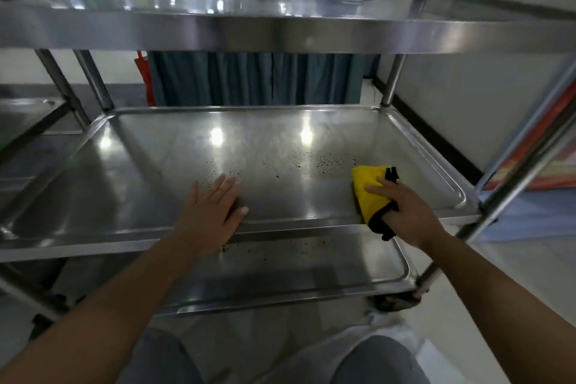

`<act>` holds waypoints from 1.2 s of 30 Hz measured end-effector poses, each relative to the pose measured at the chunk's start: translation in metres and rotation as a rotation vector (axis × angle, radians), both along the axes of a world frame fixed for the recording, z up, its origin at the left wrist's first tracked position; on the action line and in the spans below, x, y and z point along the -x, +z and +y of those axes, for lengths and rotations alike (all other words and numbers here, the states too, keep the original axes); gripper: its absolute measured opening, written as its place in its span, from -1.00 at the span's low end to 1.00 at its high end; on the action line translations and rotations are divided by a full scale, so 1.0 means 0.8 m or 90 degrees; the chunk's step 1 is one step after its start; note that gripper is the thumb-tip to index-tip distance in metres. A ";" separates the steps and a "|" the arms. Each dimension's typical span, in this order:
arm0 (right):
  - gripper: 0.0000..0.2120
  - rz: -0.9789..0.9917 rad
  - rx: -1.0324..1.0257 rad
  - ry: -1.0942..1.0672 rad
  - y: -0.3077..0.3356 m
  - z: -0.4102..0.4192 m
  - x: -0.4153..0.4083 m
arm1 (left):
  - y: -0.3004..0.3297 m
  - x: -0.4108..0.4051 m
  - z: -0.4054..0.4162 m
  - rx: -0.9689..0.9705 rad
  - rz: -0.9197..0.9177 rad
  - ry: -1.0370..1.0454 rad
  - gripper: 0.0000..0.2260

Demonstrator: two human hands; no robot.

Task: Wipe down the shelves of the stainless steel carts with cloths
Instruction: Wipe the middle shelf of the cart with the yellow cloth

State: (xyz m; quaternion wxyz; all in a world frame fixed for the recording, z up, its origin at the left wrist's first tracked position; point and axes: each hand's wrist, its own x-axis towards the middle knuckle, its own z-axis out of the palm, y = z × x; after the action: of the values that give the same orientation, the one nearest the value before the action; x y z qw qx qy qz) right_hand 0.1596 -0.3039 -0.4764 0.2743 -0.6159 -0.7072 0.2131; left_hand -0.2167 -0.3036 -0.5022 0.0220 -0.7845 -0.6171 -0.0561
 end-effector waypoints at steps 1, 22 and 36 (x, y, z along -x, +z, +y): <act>-0.53 0.013 -0.006 -0.032 -0.002 0.002 0.003 | 0.002 -0.001 0.000 0.004 -0.019 0.013 -0.21; -0.61 -0.041 -0.033 -0.080 -0.006 0.020 -0.083 | -0.007 -0.133 0.045 -0.016 -0.020 0.031 -0.37; -0.51 -0.211 0.020 -0.129 -0.007 0.048 -0.002 | -0.013 -0.137 0.045 -0.053 -0.008 0.070 -0.13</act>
State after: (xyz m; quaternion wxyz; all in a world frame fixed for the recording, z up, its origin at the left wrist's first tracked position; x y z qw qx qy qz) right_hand 0.1613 -0.2653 -0.4821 0.1641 -0.7148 -0.6737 0.0910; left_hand -0.1070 -0.2675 -0.5123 0.0542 -0.7476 -0.6564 -0.0854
